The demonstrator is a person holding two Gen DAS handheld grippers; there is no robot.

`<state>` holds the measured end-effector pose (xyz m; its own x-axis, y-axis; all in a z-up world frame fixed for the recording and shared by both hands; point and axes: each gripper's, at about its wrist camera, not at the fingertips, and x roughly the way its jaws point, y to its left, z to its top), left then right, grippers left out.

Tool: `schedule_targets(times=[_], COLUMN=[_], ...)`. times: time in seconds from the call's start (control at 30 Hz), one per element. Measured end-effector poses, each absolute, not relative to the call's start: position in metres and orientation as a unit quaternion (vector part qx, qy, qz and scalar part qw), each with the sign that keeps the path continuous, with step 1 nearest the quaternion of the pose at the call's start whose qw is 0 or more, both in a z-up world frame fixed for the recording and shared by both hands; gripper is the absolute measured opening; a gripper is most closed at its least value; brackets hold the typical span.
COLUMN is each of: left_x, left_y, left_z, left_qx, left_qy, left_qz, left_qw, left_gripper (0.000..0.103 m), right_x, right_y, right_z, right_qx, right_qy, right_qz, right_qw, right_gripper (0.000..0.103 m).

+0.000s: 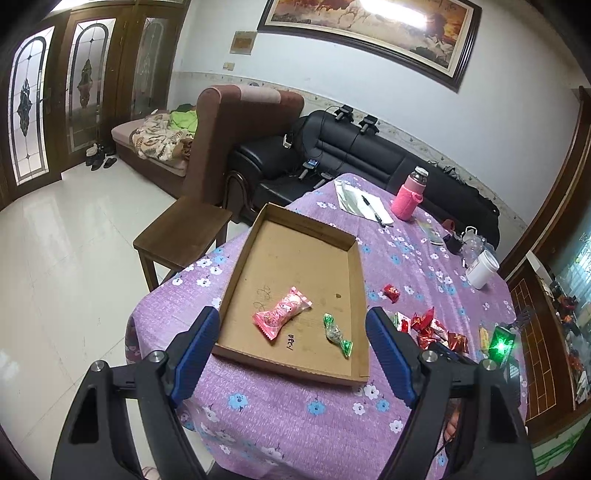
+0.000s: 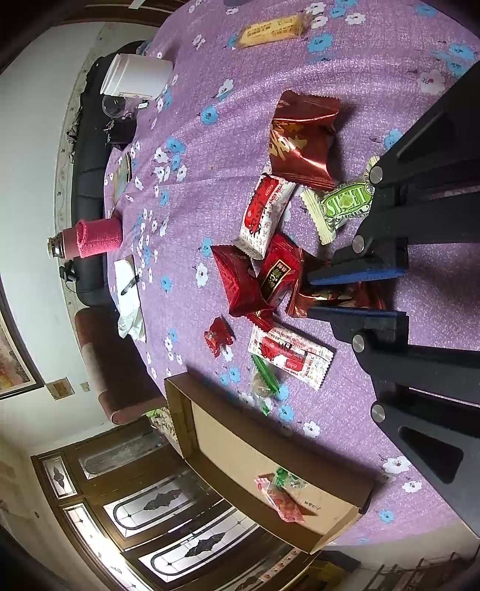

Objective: Organize snacks
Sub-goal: 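Grasp the red-and-gold snack packet with the right tool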

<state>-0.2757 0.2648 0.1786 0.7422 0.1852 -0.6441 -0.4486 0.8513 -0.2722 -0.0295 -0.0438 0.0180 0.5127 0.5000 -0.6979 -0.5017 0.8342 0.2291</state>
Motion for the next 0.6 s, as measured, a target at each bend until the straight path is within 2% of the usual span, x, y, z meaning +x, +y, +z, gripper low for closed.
schedule_targets(times=[0.33,0.6], left_x=[-0.271,-0.272], left_y=[0.267,0.263], left_z=[0.173,0.175], left_qx=[-0.215,-0.209], left_qy=[0.317,0.315], left_qz=[0.184,0.181], left_qw=[0.905,0.908], left_gripper=[0.081,0.081], right_x=[-0.03,-0.033], right_y=[-0.052,-0.057], right_z=[0.026,0.036], right_qx=[0.027,0.037], right_qy=[0.397,0.388], right_qz=[0.301,0.305], right_qw=[0.867,0.869], right_gripper=[0.005,0.005])
